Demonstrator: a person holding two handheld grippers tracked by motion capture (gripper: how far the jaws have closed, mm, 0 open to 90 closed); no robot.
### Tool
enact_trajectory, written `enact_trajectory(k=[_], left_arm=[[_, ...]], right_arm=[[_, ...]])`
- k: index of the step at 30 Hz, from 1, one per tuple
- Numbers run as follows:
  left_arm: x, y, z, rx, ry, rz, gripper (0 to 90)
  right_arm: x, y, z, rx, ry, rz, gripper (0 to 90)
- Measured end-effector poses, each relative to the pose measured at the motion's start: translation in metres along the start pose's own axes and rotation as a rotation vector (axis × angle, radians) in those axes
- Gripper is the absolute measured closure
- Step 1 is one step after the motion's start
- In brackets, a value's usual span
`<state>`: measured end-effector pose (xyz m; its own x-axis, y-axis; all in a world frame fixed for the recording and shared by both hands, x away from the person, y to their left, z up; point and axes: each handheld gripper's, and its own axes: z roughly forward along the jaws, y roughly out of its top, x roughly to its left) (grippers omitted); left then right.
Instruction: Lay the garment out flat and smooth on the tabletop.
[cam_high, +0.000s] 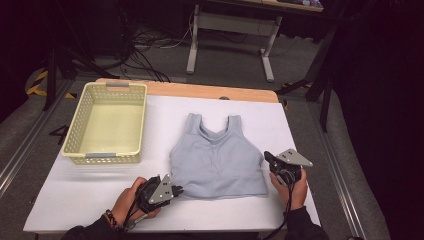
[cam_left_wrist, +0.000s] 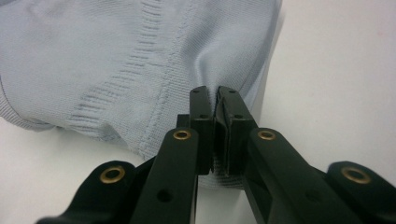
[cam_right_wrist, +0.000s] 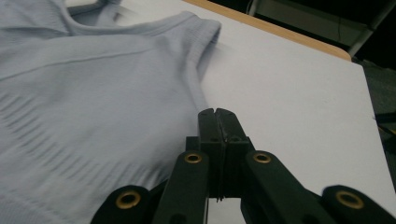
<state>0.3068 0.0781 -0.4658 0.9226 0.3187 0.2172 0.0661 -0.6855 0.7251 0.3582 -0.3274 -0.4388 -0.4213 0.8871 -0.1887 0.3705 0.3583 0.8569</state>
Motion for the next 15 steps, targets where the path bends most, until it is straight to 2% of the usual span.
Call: enact_trajectory(k=[4, 5, 6, 9, 12, 15], left_arm=[[0.003, -0.003, 0.003, 0.017, -0.018, 0.006, 85.6], [0.003, -0.003, 0.003, 0.017, -0.018, 0.006, 85.6], [0.004, -0.007, 0.005, 0.011, -0.033, -0.013, 85.4], [0.006, -0.008, 0.005, 0.003, -0.046, -0.028, 85.4], [0.005, -0.008, 0.006, 0.002, -0.043, -0.054, 85.4], [0.003, -0.007, 0.006, 0.005, -0.033, -0.087, 85.4]], right_arm=[[0.01, 0.001, -0.01, 0.003, 0.056, -0.012, 83.4], [0.01, 0.001, -0.01, 0.003, 0.056, -0.012, 83.4], [0.013, -0.003, -0.016, 0.013, 0.085, 0.002, 76.6], [0.017, -0.01, -0.023, 0.031, 0.105, 0.034, 67.0], [0.025, -0.025, -0.029, 0.09, 0.135, 0.074, 58.5], [0.032, -0.036, -0.032, 0.157, 0.16, 0.08, 56.1]])
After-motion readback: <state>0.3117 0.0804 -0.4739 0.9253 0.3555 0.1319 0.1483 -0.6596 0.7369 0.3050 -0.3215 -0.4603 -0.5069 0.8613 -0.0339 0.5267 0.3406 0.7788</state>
